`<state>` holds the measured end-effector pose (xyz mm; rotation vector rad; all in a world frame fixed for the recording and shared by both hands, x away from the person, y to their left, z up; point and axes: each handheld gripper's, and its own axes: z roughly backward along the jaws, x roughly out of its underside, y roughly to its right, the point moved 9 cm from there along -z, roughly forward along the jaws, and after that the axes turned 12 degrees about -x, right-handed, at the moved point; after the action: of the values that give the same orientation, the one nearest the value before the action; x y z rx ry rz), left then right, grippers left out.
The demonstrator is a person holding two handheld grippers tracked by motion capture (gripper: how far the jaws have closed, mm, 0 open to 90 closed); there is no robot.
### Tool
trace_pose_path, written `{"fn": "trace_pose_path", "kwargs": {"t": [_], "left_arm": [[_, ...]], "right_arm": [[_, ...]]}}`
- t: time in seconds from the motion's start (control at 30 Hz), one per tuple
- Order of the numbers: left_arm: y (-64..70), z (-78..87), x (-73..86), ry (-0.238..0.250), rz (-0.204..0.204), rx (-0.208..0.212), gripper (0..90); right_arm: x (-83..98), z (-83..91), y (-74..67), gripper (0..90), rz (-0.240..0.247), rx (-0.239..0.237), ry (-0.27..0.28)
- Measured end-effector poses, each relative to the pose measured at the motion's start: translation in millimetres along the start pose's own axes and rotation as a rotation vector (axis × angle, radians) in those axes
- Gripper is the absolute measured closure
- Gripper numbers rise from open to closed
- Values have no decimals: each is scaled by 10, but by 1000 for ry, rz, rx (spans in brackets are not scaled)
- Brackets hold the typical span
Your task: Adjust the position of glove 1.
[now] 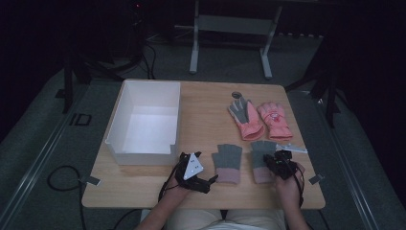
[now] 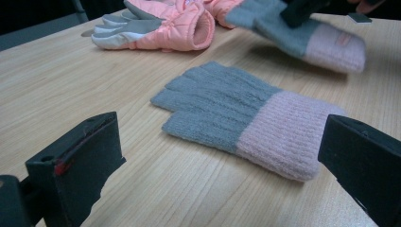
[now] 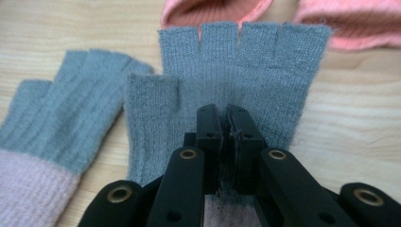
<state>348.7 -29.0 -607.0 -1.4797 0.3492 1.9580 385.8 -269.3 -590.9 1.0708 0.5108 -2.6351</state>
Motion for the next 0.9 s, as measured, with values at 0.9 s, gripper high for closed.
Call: {"fn": "trace_pose_path", "kwargs": {"t": [0.9], "left_arm": [[6,0,-1,1,-1,1,1]], "right_arm": [[-142,-9,144,603,283,-209,-98]]}}
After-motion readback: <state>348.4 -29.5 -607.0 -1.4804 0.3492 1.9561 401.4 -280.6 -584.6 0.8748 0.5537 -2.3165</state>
